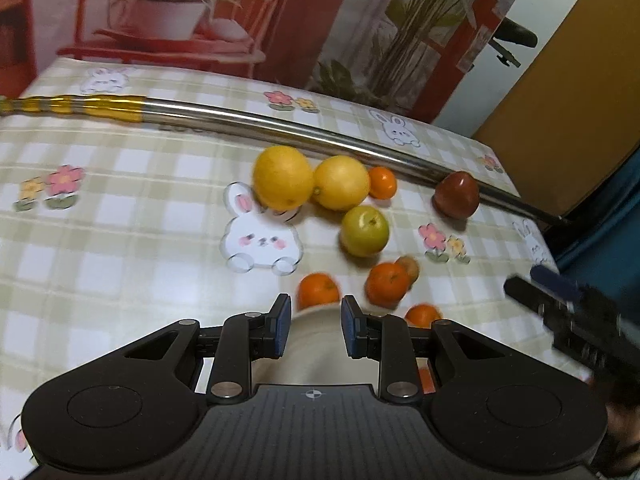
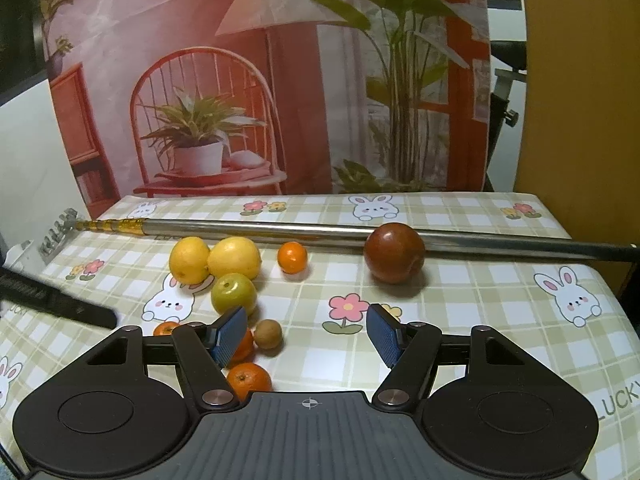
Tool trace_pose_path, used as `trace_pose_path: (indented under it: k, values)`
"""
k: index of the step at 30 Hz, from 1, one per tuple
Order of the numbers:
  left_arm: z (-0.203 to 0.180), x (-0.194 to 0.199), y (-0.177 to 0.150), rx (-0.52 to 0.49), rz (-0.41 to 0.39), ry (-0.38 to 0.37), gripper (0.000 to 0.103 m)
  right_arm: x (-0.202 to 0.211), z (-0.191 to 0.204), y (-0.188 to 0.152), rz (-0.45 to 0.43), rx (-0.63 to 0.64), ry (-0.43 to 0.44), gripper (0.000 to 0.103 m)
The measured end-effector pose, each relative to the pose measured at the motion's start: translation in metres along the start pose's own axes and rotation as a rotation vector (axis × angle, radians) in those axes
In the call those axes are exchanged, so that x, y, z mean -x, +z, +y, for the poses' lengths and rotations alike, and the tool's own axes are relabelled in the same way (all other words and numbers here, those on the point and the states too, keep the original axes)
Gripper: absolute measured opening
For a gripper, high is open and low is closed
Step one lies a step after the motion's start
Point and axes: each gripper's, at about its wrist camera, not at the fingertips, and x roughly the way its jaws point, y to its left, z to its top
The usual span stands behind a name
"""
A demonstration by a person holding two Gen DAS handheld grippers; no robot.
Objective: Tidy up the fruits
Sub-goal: 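Grasp a tangerine with left while right reaches toward the dark red plum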
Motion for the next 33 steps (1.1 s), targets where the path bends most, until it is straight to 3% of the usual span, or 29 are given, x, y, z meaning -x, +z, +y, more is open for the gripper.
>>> trace_pose_path:
  k: [9,22,26,33]
  values:
    - [-0.004,-0.058,0.020,0.042,0.108,0.019,0.029,-0.003,-0.014,-0.005,0.012,-0.029,-0.016,0.063]
    - [-0.003,-0.079,0.022,0.039,0.158,0.044,0.037,-0.010,-0.024,-0.012,0.026,-0.061,-0.022,0.063]
    - [-0.007,-0.078,0.019,0.017,0.151,0.035,0.034,-0.011,-0.026,-0.013,0.028,-0.065,-0.023,0.063]
    - [-0.002,-0.057,0.020,0.041,0.054,0.015,0.034,-0.013,-0.029,-0.013,0.024,-0.063,-0.035,0.063]
